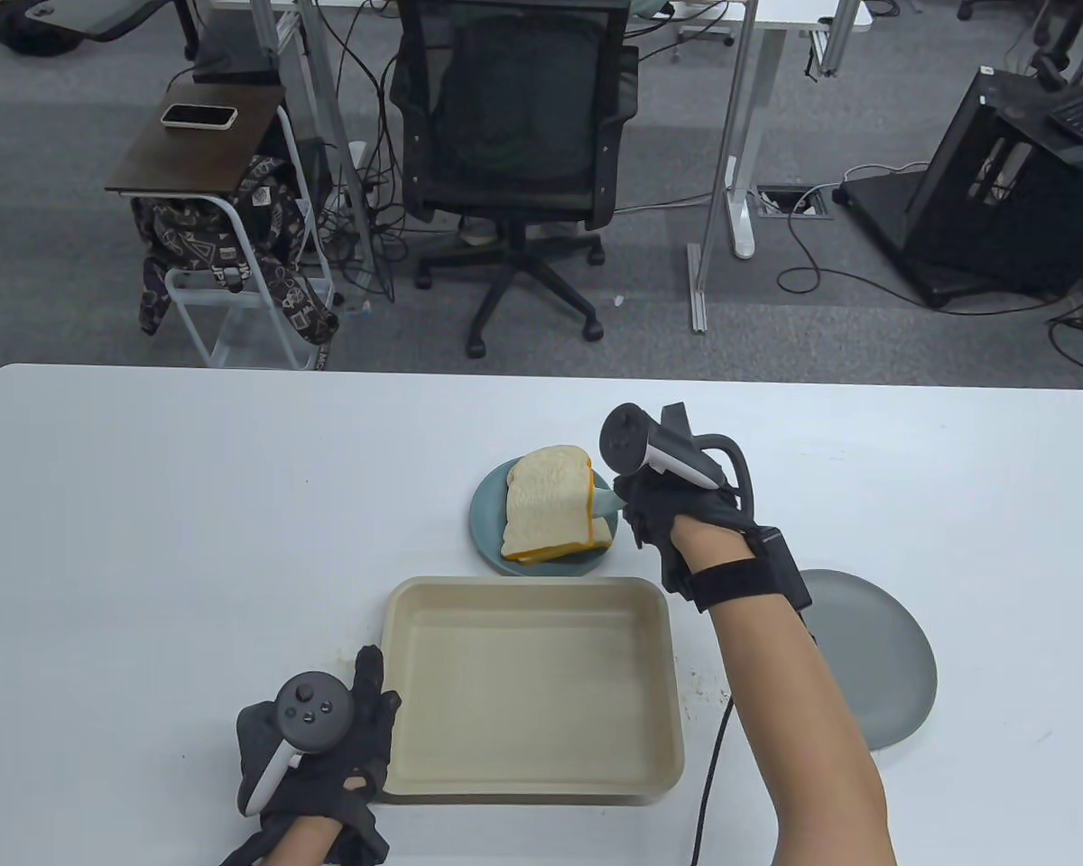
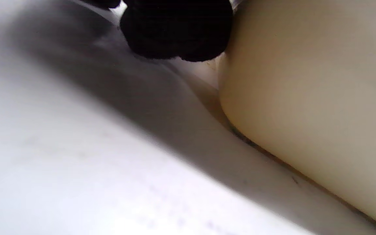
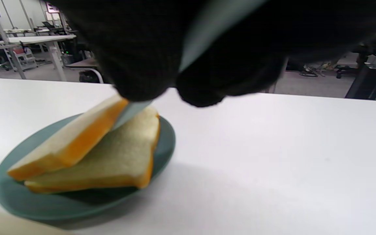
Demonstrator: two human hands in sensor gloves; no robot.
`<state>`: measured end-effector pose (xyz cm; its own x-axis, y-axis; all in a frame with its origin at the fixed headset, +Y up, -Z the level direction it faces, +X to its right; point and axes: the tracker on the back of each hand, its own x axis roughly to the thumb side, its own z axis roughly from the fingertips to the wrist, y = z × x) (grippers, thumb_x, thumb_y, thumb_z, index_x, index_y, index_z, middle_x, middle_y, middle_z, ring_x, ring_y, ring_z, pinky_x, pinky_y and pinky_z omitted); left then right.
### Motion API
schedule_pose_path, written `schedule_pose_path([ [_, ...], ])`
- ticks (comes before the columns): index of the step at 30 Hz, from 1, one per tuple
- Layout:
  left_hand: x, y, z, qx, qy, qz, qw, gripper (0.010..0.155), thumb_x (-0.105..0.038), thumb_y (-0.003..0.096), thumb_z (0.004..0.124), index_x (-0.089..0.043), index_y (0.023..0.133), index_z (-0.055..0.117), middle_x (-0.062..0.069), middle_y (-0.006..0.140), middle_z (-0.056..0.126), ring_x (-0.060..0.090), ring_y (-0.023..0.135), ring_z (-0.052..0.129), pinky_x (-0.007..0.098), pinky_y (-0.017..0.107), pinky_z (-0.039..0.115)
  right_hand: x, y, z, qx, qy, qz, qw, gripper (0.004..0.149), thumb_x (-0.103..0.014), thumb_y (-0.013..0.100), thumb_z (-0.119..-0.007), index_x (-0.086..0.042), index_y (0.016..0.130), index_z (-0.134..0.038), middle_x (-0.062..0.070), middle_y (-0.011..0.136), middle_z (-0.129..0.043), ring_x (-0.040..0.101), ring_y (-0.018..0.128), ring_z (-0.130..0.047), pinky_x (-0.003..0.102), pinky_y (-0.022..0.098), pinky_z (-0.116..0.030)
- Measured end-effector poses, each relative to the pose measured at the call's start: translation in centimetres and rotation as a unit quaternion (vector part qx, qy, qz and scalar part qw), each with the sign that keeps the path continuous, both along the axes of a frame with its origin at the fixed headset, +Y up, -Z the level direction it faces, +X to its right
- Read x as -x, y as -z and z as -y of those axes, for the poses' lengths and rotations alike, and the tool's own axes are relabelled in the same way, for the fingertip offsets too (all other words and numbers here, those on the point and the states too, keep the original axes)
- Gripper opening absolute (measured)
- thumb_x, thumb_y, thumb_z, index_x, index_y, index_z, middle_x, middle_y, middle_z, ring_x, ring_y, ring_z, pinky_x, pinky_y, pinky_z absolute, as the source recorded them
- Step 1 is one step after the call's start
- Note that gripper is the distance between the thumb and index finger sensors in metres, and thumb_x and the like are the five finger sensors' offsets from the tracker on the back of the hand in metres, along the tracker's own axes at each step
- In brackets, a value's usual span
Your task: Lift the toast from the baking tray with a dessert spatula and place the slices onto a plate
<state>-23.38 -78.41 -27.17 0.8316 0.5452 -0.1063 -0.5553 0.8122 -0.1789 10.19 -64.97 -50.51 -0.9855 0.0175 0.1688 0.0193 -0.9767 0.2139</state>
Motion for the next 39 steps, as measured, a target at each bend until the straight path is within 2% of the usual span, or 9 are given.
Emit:
schedule_pose_path([
  [8, 0.0, 0.0, 0.0, 0.000, -0.001, 0.000, 1.000, 0.063, -0.043, 0.0597, 0.060, -0.016, 0.113, 0.038, -0.002, 0.073, 0.088, 0.021, 0.050, 0.092, 0.065, 0.077, 0.045, -2.1, -0.9, -0.9, 0.000, -0.026, 0.033, 0.999, 0.050, -0.024, 0.036, -0.092, -0.015, 0.084, -0.086, 0.015, 0.071, -0.098, 0.033, 0.043, -0.100, 0.046, 0.022, -0.090],
  [17, 0.0, 0.0, 0.0, 0.001, -0.001, 0.000, 1.000, 0.063, -0.043, 0.0597, 0.060, -0.016, 0.113, 0.038, -0.002, 0.073, 0.088, 0.021, 0.050, 0.092, 0.065, 0.077, 0.044, -6.0, -3.8, -1.0, -0.038, -0.043, 0.044, 0.997, 0.050, -0.026, 0.036, -0.091, -0.015, 0.084, -0.086, 0.015, 0.070, -0.098, 0.031, 0.040, -0.102, 0.043, 0.020, -0.092],
  [20, 0.0, 0.0, 0.0, 0.000, 0.000, 0.000, 1.000, 0.063, -0.043, 0.0597, 0.060, -0.016, 0.113, 0.038, -0.002, 0.073, 0.088, 0.021, 0.050, 0.092, 0.065, 0.077, 0.045, -8.0, -5.9, -2.0, -0.072, -0.056, 0.058, 0.994, 0.050, -0.027, 0.036, -0.091, -0.015, 0.084, -0.086, 0.015, 0.070, -0.098, 0.031, 0.039, -0.102, 0.042, 0.019, -0.093],
  [22, 0.0, 0.0, 0.0, 0.000, 0.000, 0.000, 1.000, 0.063, -0.043, 0.0597, 0.060, -0.016, 0.113, 0.038, -0.002, 0.074, 0.088, 0.021, 0.050, 0.092, 0.065, 0.077, 0.045, -9.3, -7.9, -2.8, -0.118, -0.050, 0.063, 0.990, 0.050, -0.028, 0.036, -0.090, -0.015, 0.085, -0.085, 0.015, 0.070, -0.098, 0.030, 0.039, -0.102, 0.041, 0.019, -0.093],
  [25, 0.0, 0.0, 0.0, 0.000, 0.000, 0.000, 1.000, 0.063, -0.043, 0.0598, 0.060, -0.016, 0.113, 0.038, -0.002, 0.074, 0.087, 0.021, 0.050, 0.092, 0.065, 0.077, 0.044, -12.1, -12.4, -3.8, -0.212, -0.005, 0.068, 0.975, 0.051, -0.029, 0.037, -0.090, -0.015, 0.085, -0.085, 0.015, 0.070, -0.098, 0.029, 0.039, -0.103, 0.040, 0.019, -0.094],
  [27, 0.0, 0.0, 0.0, 0.000, 0.000, 0.001, 1.000, 0.063, -0.043, 0.0598, 0.059, -0.016, 0.113, 0.038, -0.002, 0.074, 0.087, 0.021, 0.051, 0.092, 0.065, 0.077, 0.044, -14.0, -15.4, -3.8, -0.249, 0.030, 0.088, 0.964, 0.051, -0.029, 0.037, -0.089, -0.015, 0.086, -0.084, 0.015, 0.070, -0.098, 0.029, 0.040, -0.103, 0.039, 0.019, -0.095],
  [30, 0.0, 0.0, 0.0, 0.001, -0.001, 0.001, 1.000, 0.063, -0.043, 0.0598, 0.059, -0.017, 0.113, 0.037, -0.002, 0.075, 0.087, 0.021, 0.052, 0.092, 0.065, 0.077, 0.044, -16.6, -19.2, -2.6, -0.274, 0.063, 0.130, 0.951, 0.051, -0.030, 0.038, -0.089, -0.014, 0.087, -0.084, 0.015, 0.072, -0.097, 0.028, 0.041, -0.103, 0.038, 0.019, -0.095],
  [32, 0.0, 0.0, 0.0, 0.001, 0.000, 0.001, 1.000, 0.063, -0.043, 0.0598, 0.059, -0.017, 0.113, 0.037, -0.002, 0.075, 0.087, 0.021, 0.052, 0.092, 0.065, 0.077, 0.044, -17.8, -20.8, -1.5, -0.274, 0.068, 0.151, 0.947, 0.051, -0.030, 0.038, -0.089, -0.014, 0.087, -0.084, 0.016, 0.072, -0.097, 0.029, 0.041, -0.103, 0.038, 0.019, -0.095],
  [39, 0.0, 0.0, 0.1, 0.001, 0.001, 0.000, 1.000, 0.063, -0.043, 0.0599, 0.059, -0.017, 0.113, 0.037, -0.002, 0.075, 0.087, 0.021, 0.052, 0.092, 0.064, 0.077, 0.044, -21.9, -24.9, 4.2, -0.212, 0.115, 0.249, 0.938, 0.050, -0.028, 0.039, -0.089, -0.011, 0.086, -0.085, 0.018, 0.071, -0.097, 0.031, 0.040, -0.103, 0.039, 0.017, -0.094],
])
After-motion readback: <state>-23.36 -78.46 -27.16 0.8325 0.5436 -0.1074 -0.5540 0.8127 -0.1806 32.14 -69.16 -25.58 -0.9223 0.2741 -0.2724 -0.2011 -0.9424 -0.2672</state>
